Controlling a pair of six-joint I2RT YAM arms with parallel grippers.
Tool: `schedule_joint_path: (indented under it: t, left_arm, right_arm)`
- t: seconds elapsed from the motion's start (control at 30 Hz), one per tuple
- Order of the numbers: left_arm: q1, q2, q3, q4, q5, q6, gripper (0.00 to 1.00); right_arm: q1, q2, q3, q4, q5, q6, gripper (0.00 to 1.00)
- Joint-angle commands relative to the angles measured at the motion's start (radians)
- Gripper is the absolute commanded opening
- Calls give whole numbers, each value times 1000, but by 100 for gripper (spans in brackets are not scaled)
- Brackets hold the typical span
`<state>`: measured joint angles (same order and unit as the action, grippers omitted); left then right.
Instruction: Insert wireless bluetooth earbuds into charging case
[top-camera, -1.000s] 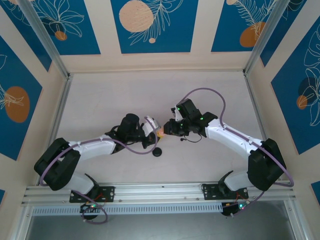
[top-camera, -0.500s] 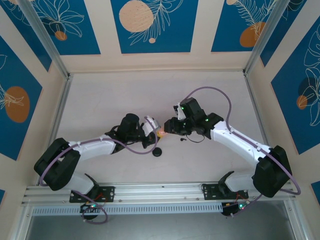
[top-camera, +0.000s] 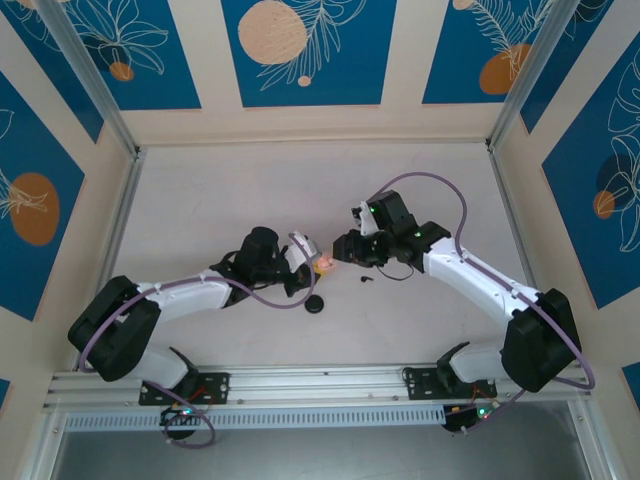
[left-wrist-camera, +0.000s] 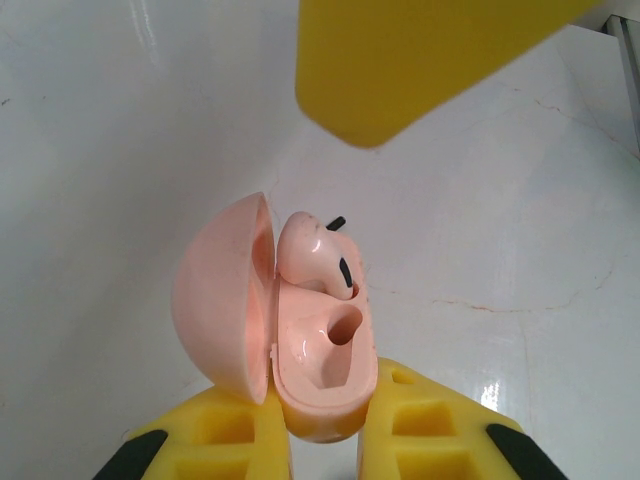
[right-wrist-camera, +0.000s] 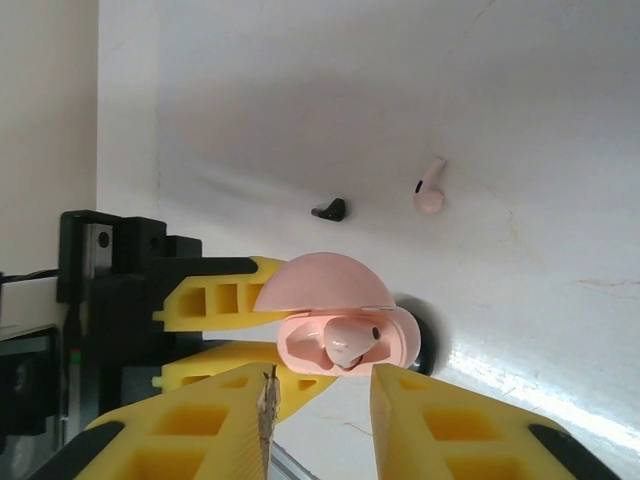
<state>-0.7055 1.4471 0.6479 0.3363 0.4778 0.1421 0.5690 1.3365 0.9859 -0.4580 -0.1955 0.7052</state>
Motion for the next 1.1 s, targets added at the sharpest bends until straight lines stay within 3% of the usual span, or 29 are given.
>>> schedule_joint_path:
  t: [0.0, 0.6, 0.83, 1.07]
  left_arm:
    - [-14, -25, 19, 32, 26, 28, 10]
    - [-14, -44, 17, 18, 18, 32, 9]
    - [-14, -38, 6, 39, 13, 28, 9]
    - [-14, -14, 7, 61, -21, -5, 9]
  right_arm:
    - [-1, 21, 5, -12, -32, -21, 32]
    - [-4, 62, -2, -32, -13, -32, 33]
    - [-17, 1, -19, 31, -78, -54, 35]
    - [-95, -53, -31, 36, -207, -74, 35]
